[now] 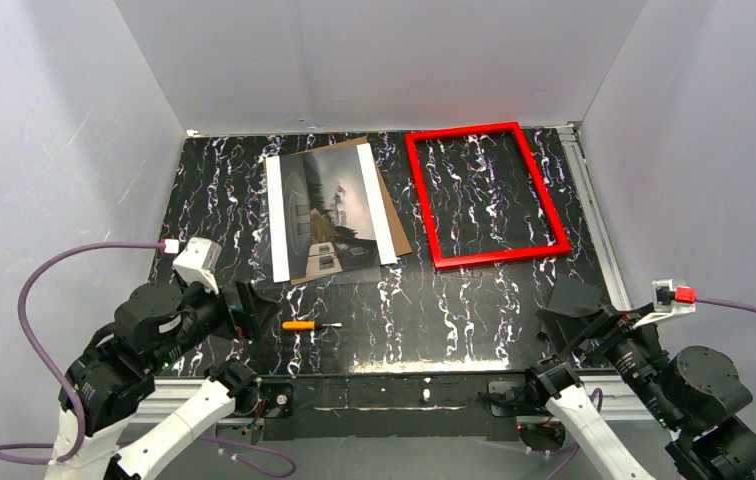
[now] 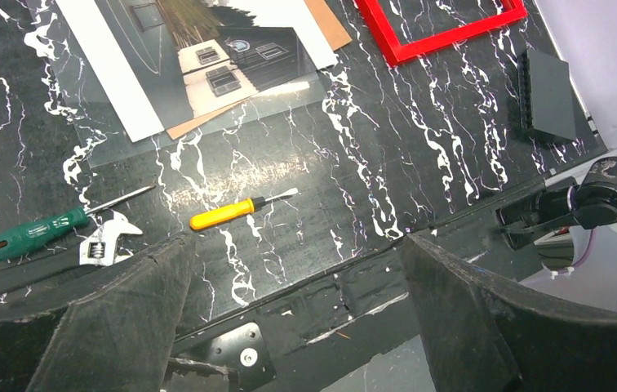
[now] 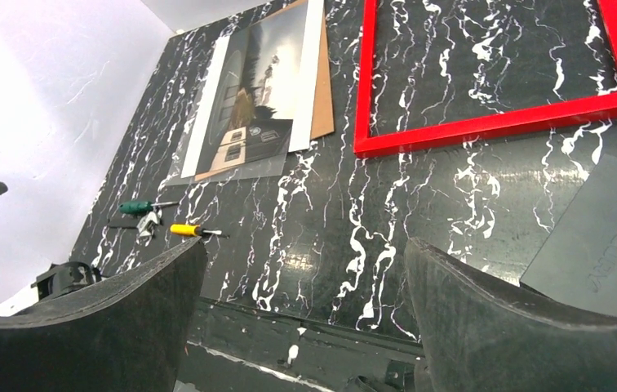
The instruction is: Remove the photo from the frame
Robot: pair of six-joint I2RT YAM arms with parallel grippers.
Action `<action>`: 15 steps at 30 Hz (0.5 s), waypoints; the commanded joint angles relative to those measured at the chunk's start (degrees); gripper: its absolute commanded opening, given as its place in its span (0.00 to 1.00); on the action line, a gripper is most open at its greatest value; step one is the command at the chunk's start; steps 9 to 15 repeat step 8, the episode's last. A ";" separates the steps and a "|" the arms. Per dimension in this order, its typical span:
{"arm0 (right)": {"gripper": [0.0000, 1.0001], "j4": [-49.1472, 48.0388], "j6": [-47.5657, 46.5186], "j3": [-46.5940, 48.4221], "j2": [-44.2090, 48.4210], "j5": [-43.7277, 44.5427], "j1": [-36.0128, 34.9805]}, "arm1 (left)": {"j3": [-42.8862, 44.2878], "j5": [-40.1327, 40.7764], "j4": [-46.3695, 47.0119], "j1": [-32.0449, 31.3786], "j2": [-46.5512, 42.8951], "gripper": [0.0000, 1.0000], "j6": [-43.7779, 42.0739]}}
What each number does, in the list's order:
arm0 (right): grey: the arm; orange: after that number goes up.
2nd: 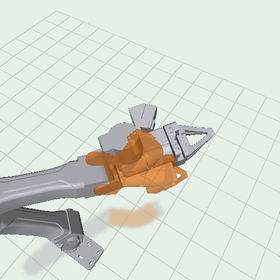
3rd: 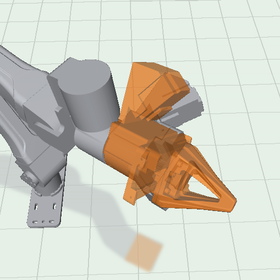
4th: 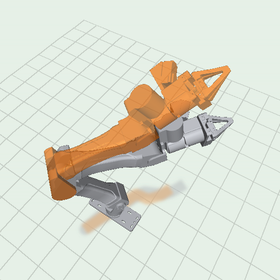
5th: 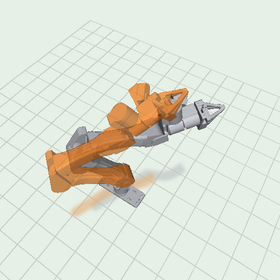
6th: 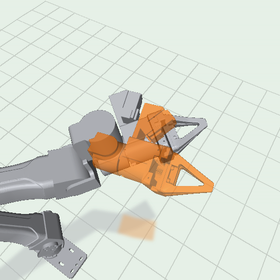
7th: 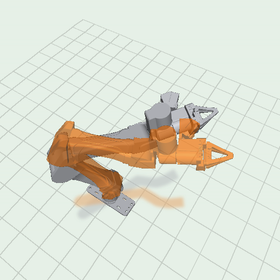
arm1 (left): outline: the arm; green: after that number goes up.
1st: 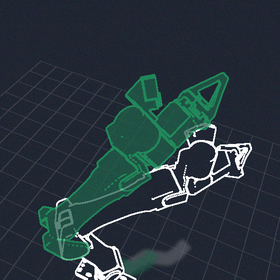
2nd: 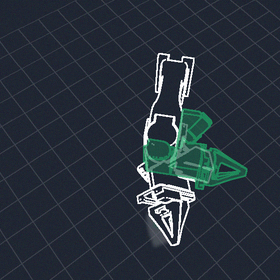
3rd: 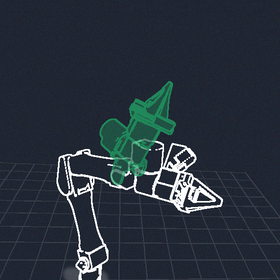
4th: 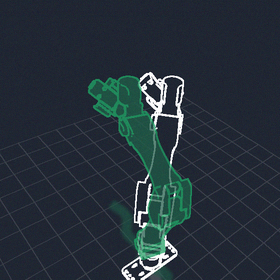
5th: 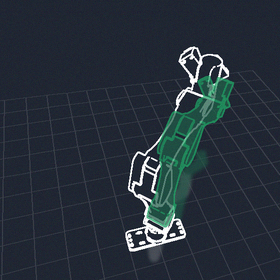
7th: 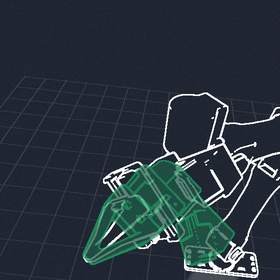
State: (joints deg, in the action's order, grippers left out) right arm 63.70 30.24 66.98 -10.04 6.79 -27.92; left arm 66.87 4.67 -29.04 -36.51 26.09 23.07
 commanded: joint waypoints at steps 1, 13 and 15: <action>0.98 0.25 1.23 1.20 -1.44 3.14 -0.20 | 0.98 1.45 -0.31 -0.21 0.01 0.98 -0.83; 0.98 -0.38 -0.06 1.02 0.95 1.93 -0.19 | 0.84 1.31 -0.23 -0.22 -0.01 0.98 -0.40; 0.98 -0.38 -0.06 1.02 0.95 1.93 -0.19 | 0.84 1.31 -0.23 -0.22 -0.01 0.98 -0.40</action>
